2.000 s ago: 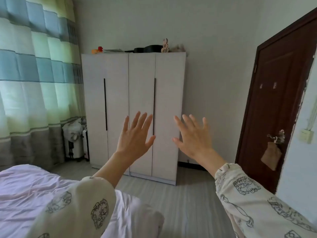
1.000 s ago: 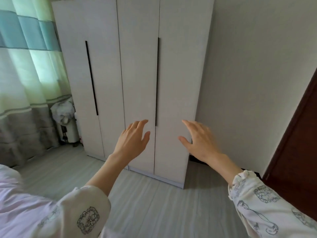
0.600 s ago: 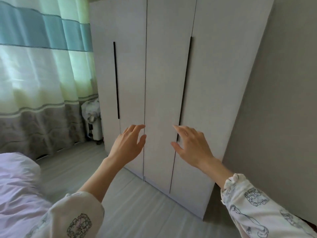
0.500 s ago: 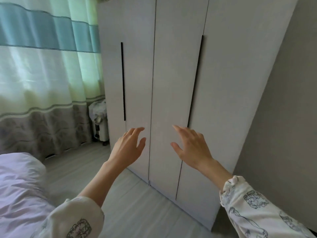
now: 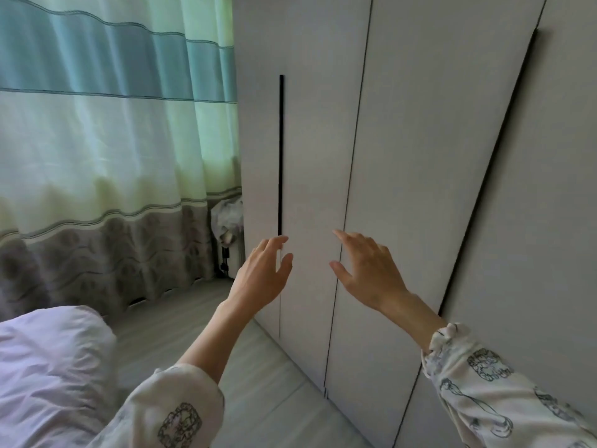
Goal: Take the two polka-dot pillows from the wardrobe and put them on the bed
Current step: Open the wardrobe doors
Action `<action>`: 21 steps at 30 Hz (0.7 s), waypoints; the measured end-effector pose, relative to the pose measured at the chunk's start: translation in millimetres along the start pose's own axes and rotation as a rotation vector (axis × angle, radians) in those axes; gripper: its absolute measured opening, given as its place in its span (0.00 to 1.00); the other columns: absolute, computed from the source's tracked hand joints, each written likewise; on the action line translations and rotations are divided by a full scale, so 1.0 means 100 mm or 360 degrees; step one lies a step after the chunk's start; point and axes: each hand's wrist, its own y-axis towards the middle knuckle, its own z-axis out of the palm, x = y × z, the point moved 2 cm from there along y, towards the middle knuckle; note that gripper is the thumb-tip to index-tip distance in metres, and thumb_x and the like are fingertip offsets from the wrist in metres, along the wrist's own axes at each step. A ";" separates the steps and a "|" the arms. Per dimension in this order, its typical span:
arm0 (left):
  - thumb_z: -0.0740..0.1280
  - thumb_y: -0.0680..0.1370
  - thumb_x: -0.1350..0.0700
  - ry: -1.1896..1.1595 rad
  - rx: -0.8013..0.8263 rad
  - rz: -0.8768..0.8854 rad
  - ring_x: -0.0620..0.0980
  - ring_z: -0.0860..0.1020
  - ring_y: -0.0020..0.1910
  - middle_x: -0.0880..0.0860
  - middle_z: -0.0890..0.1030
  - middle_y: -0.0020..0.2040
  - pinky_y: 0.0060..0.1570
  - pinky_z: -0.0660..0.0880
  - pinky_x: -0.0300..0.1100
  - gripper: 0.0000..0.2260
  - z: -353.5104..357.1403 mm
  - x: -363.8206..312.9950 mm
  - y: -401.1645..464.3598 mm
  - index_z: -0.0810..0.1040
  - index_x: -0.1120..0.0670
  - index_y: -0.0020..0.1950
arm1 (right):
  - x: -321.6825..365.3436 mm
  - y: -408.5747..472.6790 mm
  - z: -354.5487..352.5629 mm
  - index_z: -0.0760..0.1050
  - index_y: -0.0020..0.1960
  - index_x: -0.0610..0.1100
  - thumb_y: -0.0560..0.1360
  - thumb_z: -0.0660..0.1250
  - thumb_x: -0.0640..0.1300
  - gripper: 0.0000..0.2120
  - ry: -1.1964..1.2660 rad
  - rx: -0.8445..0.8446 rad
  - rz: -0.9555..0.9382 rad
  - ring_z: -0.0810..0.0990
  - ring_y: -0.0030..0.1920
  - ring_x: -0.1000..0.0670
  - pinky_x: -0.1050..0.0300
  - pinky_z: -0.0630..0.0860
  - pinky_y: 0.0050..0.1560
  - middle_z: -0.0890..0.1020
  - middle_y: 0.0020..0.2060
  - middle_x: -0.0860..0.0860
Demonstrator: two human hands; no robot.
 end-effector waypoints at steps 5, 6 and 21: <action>0.58 0.79 0.49 -0.0037 -0.0009 -0.0088 0.51 0.73 0.63 0.51 0.72 0.67 0.57 0.71 0.47 0.18 0.26 0.58 0.69 0.67 0.51 0.69 | -0.17 0.91 0.46 0.57 0.74 0.47 0.77 0.59 0.52 0.27 0.0029 -0.0030 -0.0060 0.66 0.68 0.47 0.48 0.61 0.66 0.68 0.70 0.48; 0.58 0.79 0.49 -0.0043 -0.0002 -0.0100 0.51 0.74 0.61 0.51 0.72 0.67 0.57 0.72 0.47 0.18 0.32 0.71 0.83 0.67 0.51 0.69 | -0.20 1.09 0.58 0.57 0.74 0.47 0.77 0.59 0.52 0.27 0.0033 -0.0025 -0.0068 0.66 0.68 0.47 0.48 0.61 0.66 0.68 0.70 0.48; 0.59 0.79 0.51 -0.0057 0.0075 -0.0037 0.49 0.76 0.57 0.52 0.77 0.61 0.54 0.72 0.42 0.16 0.81 2.45 3.55 0.71 0.52 0.66 | -0.71 4.02 1.98 0.58 0.73 0.46 0.78 0.58 0.50 0.26 0.0036 -0.0091 -0.0076 0.64 0.69 0.48 0.52 0.58 0.68 0.67 0.70 0.49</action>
